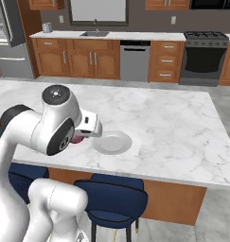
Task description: Transport the fish and onion to the fridge. Place the fish on the rack containing meat and place the onion on the rack containing the vegetable, ensuring meats and vegetables are on different racks.
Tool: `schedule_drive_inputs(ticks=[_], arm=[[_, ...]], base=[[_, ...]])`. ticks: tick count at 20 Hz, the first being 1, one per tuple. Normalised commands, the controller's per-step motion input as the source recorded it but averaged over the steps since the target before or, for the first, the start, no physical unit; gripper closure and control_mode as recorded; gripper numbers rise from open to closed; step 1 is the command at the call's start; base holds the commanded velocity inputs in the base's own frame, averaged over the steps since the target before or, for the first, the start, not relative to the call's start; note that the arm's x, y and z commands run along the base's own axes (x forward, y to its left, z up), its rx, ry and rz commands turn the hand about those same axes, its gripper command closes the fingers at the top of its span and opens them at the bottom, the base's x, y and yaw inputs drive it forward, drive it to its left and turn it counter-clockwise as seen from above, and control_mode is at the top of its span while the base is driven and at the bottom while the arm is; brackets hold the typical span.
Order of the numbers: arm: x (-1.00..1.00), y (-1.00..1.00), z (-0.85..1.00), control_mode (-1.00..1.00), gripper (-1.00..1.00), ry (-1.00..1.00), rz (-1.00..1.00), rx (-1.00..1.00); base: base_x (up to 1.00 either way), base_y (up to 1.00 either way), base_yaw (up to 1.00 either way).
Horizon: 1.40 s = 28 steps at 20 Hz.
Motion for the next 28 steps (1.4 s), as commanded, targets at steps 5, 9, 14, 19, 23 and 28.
schedule_drive_inputs(ticks=[5, 9, 14, 19, 23, 28], arm=[[-0.91, 0.01, 0.99, -1.0, 1.0, -0.17, 0.0, 0.0], [-0.89, 0.0, 0.97, -1.0, 1.0, -0.04, 0.0, 0.0], [-0.38, 0.03, 0.32, 1.0, 1.0, -0.01, 0.0, 0.0], [0.0, 0.0, 0.0, 1.0, 1.0, 0.0, 0.0, 0.0], [0.0, 0.0, 0.0, 1.0, 1.0, 0.0, 0.0, 0.0], [0.0, 0.0, 0.0, 1.0, 1.0, 0.0, 0.0, 0.0]], base=[[0.0, 0.0, 0.0], [0.0, 0.0, 0.0], [-0.6, 0.15, 0.0], [-1.0, 0.48, 0.07], [-0.91, 1.0, 0.14], [-0.29, 1.0, 0.06]])
